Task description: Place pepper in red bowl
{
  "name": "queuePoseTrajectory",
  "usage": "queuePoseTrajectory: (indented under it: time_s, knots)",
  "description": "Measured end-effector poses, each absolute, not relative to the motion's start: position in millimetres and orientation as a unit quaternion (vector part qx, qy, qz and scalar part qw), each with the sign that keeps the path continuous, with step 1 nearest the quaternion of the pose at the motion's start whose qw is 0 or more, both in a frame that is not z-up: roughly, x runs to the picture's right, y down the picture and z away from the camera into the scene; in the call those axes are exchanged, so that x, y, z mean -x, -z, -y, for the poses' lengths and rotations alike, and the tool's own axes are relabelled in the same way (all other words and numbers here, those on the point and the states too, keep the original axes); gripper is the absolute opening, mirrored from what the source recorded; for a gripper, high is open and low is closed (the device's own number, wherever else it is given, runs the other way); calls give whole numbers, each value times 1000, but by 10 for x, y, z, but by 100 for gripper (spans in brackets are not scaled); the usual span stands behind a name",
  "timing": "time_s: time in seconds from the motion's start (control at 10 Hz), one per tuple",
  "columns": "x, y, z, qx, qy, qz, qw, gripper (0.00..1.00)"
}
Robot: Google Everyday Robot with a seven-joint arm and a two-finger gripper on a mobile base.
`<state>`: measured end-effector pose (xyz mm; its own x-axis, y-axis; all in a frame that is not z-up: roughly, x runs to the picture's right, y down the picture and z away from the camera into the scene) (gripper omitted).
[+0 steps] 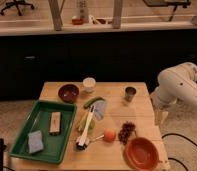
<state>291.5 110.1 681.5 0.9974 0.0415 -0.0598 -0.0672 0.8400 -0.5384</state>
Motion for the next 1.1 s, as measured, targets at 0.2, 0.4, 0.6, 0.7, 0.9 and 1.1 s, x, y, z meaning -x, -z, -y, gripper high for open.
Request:
queuePoseTrajectory:
  time_s: [0.2, 0.4, 0.6, 0.7, 0.9, 1.1]
  knots:
    - [-2914, -6815, -1101, 281, -28, -23, 959, 80]
    - [-2913, -6815, -1111, 282, -25, -23, 959, 80]
    - [-2786, -6820, -1168, 285, 25, -19, 958, 80]
    - [-2734, -6821, -1182, 285, 40, -19, 958, 80]
    - [-2725, -6815, -1220, 285, 51, -24, 957, 80]
    - [-2674, -6800, -1291, 286, 72, -18, 955, 80]
